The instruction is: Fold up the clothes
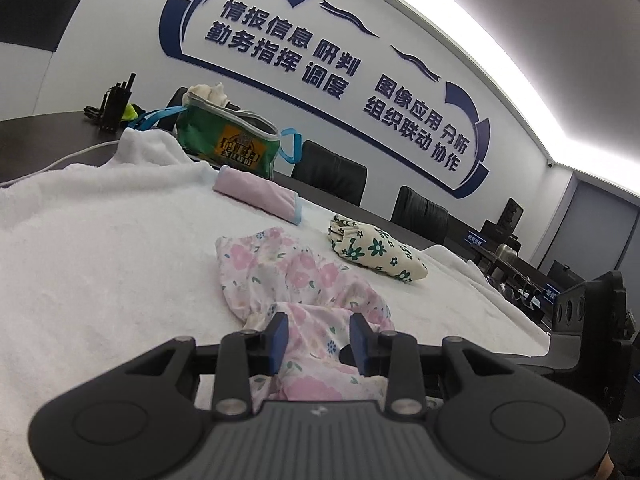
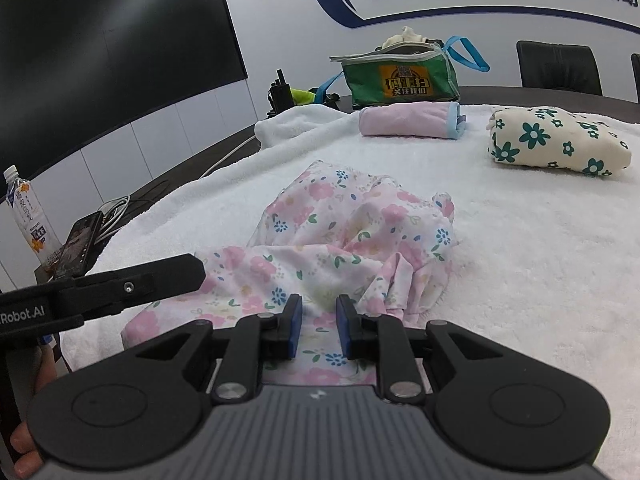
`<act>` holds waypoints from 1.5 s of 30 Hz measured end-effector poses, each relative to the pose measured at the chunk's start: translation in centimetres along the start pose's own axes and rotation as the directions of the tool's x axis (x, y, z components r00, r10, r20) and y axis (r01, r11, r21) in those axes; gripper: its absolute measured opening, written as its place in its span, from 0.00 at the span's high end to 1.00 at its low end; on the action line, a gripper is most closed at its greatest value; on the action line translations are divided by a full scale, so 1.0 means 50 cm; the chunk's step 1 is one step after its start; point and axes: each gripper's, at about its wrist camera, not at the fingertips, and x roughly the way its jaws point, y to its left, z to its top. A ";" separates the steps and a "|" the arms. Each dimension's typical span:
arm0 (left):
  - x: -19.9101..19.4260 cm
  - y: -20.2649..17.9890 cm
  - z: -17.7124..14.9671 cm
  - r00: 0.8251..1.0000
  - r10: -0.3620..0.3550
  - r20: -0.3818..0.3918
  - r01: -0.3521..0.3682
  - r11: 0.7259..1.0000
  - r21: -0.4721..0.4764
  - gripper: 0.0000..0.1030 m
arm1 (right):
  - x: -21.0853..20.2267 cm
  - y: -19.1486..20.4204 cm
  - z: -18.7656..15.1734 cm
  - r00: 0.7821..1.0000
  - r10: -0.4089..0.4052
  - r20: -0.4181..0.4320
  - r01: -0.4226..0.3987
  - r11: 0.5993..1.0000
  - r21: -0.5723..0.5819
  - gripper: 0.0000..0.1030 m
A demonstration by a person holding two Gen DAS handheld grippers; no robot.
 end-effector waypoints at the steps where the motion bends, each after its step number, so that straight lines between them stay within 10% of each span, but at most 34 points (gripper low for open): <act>1: -0.001 0.000 0.000 1.000 -0.003 0.001 0.003 1.000 0.005 0.70 | 0.001 0.000 0.000 1.000 0.000 0.000 0.000 1.000 0.000 0.82; 24: -0.010 -0.001 -0.011 0.999 -0.052 -0.015 0.053 0.993 0.107 0.69 | 0.001 -0.003 -0.002 1.000 0.009 0.006 -0.009 1.000 0.010 0.82; 40: 0.050 0.024 0.004 0.992 0.100 -0.070 -0.096 0.993 0.068 0.69 | -0.020 -0.010 0.004 0.999 -0.040 -0.006 0.040 0.999 -0.009 0.81; 45: 0.045 0.044 0.003 0.994 0.077 -0.083 -0.076 0.997 0.022 0.67 | -0.050 -0.013 0.009 0.999 -0.030 0.037 0.031 0.999 -0.020 0.64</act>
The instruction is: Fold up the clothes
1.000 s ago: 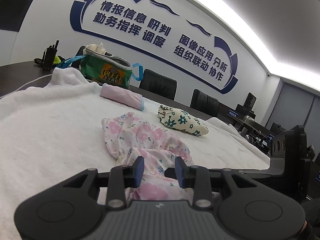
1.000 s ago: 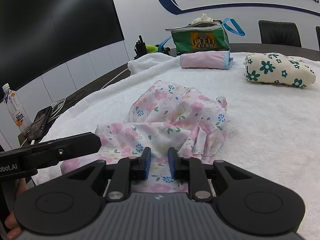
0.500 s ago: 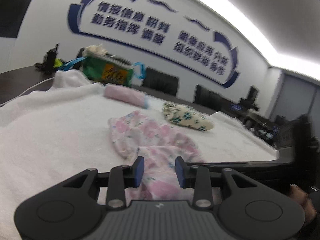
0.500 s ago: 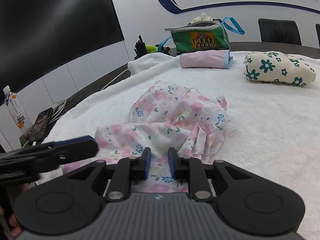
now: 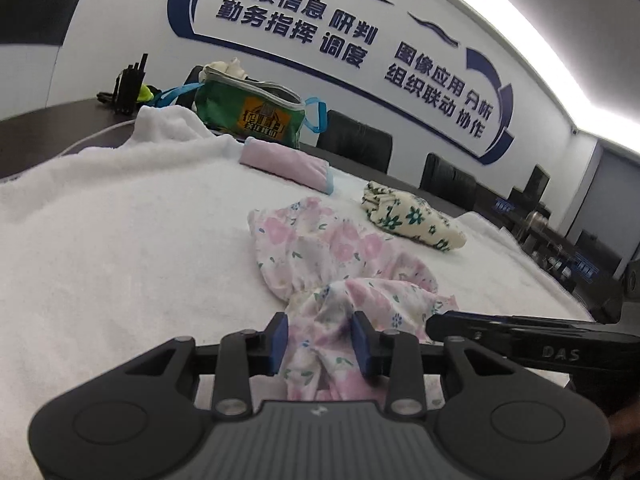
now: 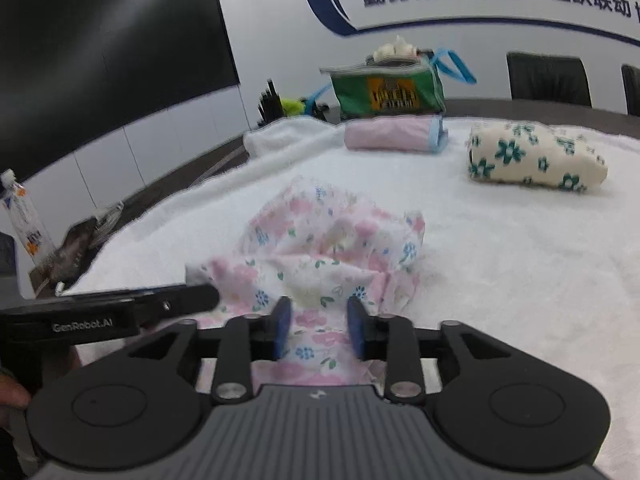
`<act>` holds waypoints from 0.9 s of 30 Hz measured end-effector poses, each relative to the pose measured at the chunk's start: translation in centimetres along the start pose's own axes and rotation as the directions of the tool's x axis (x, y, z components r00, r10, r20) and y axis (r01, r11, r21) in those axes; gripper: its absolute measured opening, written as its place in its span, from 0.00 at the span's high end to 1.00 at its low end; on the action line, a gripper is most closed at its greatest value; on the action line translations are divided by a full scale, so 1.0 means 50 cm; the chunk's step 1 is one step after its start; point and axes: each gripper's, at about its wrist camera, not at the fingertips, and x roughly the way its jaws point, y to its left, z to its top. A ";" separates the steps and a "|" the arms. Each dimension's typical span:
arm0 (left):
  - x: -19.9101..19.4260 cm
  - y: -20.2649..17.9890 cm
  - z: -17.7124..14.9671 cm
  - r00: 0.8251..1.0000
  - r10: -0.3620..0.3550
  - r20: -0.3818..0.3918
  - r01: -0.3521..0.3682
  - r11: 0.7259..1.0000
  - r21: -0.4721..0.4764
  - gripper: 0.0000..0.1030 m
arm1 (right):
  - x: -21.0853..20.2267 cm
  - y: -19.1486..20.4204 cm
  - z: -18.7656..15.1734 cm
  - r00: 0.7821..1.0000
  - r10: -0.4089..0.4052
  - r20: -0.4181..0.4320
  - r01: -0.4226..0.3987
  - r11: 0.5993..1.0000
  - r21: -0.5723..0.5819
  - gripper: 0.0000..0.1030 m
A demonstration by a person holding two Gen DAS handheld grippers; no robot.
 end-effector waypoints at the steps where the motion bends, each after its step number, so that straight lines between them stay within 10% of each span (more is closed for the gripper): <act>1: -0.005 0.003 0.001 1.000 -0.002 0.006 0.002 1.000 -0.004 0.63 | -0.008 0.001 0.001 1.000 -0.002 0.009 0.002 1.000 -0.014 0.62; 17: -0.085 0.022 -0.012 0.975 -0.222 0.005 0.221 0.970 0.102 0.54 | -0.080 0.017 -0.016 0.997 0.066 0.039 -0.058 0.981 -0.184 0.50; 27: -0.074 0.003 -0.018 0.960 -0.248 -0.130 0.277 0.902 0.330 0.51 | -0.115 0.076 -0.050 0.975 0.212 -0.064 -0.208 0.774 -0.598 0.45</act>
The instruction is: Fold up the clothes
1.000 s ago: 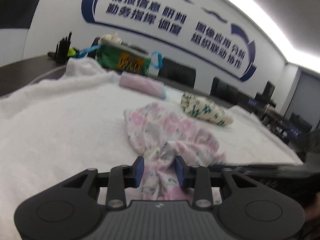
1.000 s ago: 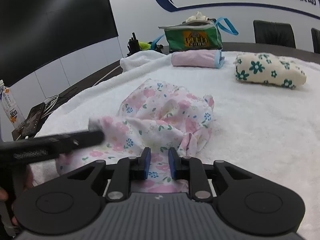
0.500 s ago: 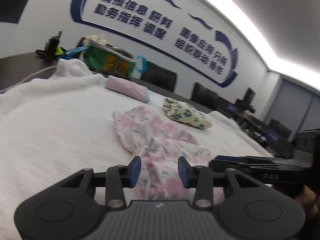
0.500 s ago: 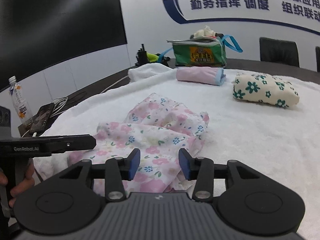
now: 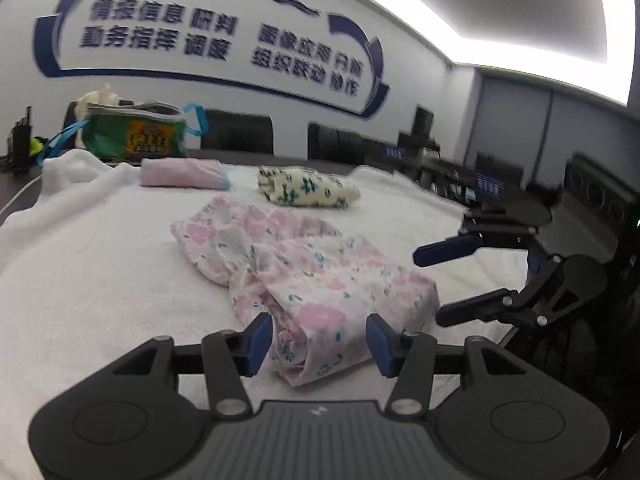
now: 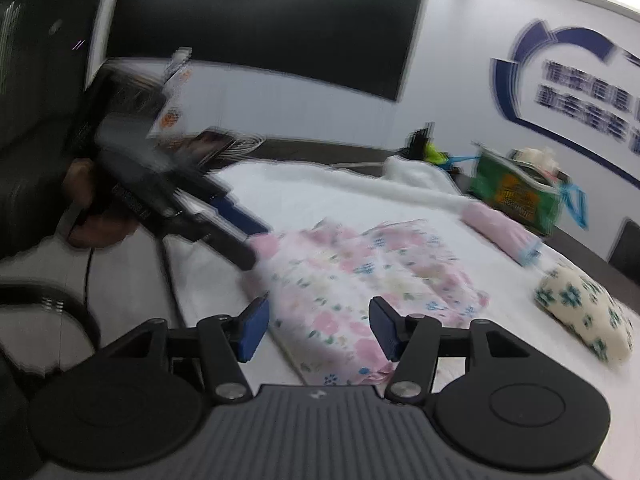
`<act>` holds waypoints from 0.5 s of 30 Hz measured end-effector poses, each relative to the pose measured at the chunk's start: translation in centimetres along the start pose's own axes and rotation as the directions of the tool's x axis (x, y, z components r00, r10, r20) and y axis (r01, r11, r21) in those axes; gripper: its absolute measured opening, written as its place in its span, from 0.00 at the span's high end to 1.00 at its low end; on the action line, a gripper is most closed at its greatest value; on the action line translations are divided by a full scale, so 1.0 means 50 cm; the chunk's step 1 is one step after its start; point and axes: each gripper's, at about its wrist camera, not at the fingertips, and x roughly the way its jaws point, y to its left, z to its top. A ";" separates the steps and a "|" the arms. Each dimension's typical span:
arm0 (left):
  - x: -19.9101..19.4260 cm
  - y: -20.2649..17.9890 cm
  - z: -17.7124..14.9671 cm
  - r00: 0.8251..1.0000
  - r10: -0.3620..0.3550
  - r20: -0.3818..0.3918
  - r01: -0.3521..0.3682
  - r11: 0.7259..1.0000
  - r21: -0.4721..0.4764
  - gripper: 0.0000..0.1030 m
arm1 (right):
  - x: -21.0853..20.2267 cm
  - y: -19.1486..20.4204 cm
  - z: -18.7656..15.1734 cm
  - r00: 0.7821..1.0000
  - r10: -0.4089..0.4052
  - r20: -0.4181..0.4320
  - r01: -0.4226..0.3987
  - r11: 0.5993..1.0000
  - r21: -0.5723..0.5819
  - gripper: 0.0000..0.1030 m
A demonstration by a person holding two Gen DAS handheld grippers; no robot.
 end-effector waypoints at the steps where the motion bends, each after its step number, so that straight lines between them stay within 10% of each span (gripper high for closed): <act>1: 0.008 0.001 0.003 1.000 0.001 -0.015 -0.001 1.000 0.004 0.51 | 0.011 0.001 0.001 1.000 0.018 -0.014 -0.018 1.000 -0.024 0.45; 10: -0.003 -0.005 -0.006 0.999 0.020 -0.045 -0.018 0.999 0.047 0.46 | 0.103 0.015 0.007 0.995 0.028 -0.097 -0.048 0.975 -0.216 0.41; 15: -0.007 -0.008 -0.011 0.987 0.144 -0.075 -0.137 0.986 0.093 0.27 | 0.107 0.038 0.011 0.996 -0.014 -0.093 -0.017 0.947 -0.322 0.30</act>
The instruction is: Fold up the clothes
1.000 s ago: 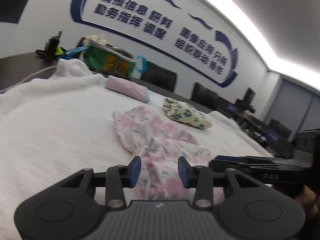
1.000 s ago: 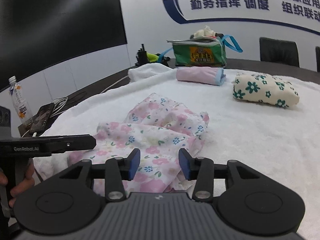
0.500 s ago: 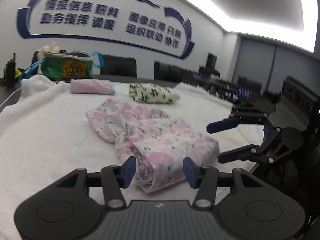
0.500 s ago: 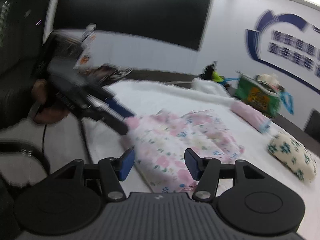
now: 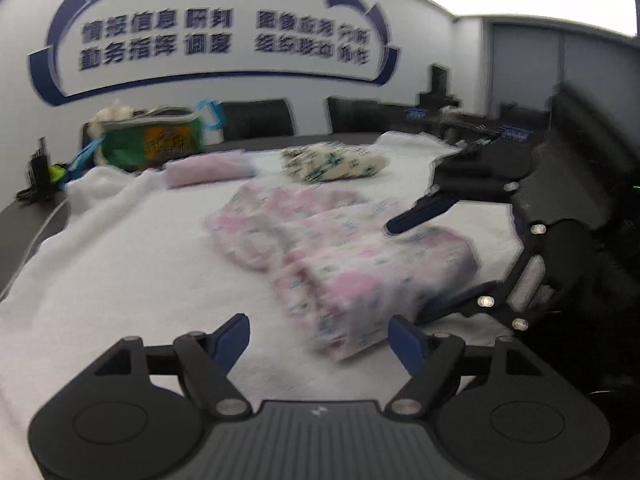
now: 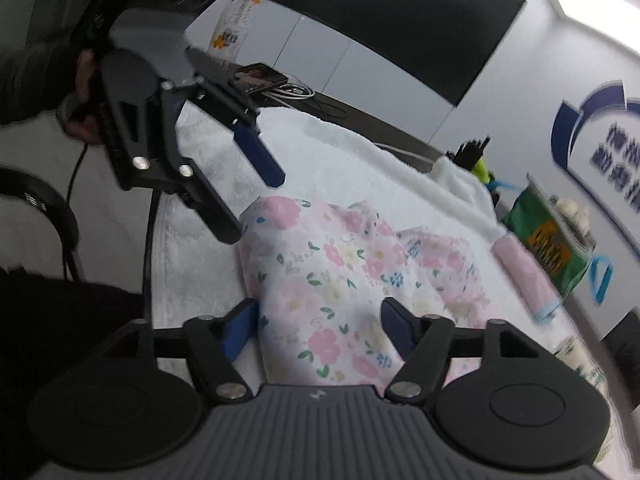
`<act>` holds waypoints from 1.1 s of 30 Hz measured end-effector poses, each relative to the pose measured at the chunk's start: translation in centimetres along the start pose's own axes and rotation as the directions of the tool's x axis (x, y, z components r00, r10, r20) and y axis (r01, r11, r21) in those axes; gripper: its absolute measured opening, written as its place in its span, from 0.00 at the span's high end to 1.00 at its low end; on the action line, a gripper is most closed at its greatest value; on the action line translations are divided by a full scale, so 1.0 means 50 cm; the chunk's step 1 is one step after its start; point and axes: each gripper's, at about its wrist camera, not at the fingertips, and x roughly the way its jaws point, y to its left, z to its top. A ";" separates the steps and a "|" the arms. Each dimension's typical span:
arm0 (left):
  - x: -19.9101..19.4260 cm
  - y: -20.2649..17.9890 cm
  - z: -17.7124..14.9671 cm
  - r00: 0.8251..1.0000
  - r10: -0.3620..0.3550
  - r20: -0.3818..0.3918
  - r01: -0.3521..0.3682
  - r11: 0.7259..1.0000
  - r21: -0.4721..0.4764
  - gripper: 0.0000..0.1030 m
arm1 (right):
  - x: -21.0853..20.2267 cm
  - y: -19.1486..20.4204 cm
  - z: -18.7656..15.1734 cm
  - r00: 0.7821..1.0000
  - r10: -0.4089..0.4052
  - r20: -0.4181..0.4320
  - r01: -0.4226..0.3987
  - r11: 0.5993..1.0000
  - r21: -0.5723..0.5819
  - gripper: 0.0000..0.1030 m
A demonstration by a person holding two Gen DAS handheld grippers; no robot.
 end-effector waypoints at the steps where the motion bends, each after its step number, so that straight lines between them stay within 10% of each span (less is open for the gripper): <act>1: 0.005 0.005 0.001 1.000 -0.024 -0.001 0.024 0.999 -0.033 0.27 | 0.002 0.003 0.000 1.000 0.002 -0.002 -0.002 1.000 -0.013 0.30; 6: 0.035 0.017 0.010 0.991 -0.127 0.037 0.132 0.978 -0.163 0.31 | 0.014 -0.001 0.005 1.000 0.004 -0.007 -0.004 1.000 0.000 0.30; 12: 0.046 0.029 0.012 0.976 -0.213 0.047 0.218 0.942 -0.256 0.74 | 0.015 -0.006 0.003 1.000 0.010 -0.008 -0.010 1.000 0.002 0.30; 21: 0.051 0.068 0.002 0.955 -0.293 0.047 0.288 0.879 -0.380 0.67 | 0.037 -0.038 0.008 0.995 0.097 -0.010 -0.096 0.992 0.080 0.38; 27: -0.019 0.014 0.010 0.989 -0.070 0.127 0.079 0.995 -0.062 0.27 | 0.045 -0.096 0.010 0.973 0.231 0.011 -0.228 0.951 0.211 0.72; 33: -0.007 -0.082 0.013 0.987 0.012 0.160 -0.067 0.937 0.343 0.27 | 0.051 -0.163 0.016 0.931 0.363 0.041 -0.358 0.885 0.297 0.85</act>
